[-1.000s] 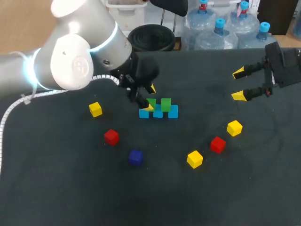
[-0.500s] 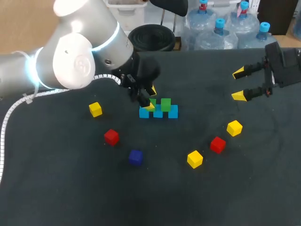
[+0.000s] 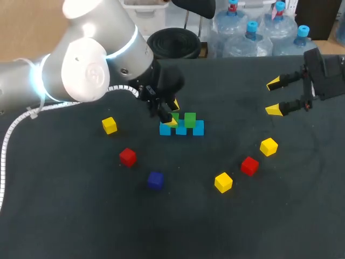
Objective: Place the blue cubes, place green cubes on the blue cubes, place the yellow cubes on the green cubes, then place the red cubes on the yellow cubes, and place purple cube on the red cubes.
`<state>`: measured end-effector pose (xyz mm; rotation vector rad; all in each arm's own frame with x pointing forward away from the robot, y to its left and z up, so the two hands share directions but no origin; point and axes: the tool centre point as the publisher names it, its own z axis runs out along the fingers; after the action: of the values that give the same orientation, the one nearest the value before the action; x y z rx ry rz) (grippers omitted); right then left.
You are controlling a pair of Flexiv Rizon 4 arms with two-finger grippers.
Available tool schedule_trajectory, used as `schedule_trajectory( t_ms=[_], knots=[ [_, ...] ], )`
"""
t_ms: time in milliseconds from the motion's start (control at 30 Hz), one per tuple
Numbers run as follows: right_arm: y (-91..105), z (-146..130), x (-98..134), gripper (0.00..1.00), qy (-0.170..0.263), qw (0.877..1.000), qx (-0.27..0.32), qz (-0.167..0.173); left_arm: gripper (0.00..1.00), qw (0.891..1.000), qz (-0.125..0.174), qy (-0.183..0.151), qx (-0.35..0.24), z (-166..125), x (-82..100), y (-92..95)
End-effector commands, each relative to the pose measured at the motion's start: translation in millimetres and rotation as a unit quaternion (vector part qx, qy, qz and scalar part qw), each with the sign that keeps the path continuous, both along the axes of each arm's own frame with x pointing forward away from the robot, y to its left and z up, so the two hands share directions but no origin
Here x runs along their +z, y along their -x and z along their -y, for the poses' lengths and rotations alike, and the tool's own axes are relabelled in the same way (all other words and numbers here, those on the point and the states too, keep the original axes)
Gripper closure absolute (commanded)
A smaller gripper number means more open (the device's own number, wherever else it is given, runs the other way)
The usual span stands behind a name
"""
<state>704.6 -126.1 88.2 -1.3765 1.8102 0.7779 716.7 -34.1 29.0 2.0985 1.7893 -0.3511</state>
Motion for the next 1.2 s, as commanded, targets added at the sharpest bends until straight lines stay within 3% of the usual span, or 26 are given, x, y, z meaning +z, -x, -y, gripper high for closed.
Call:
schedule_trajectory(
  t_ms=[33, 1200],
  knots=[
    [-0.3, -0.3, -0.6, 0.00, -0.001, 1.000, 0.000, 0.001, 0.45, 1.000, 0.000, -0.002, -0.001, 0.9, -0.1, -2.4],
    [-0.3, -0.3, -0.6, 0.00, -0.001, 1.000, 0.000, 0.001, 0.42, 1.000, -0.001, -0.008, 0.000, 4.2, -1.7, -0.5]
  ],
)
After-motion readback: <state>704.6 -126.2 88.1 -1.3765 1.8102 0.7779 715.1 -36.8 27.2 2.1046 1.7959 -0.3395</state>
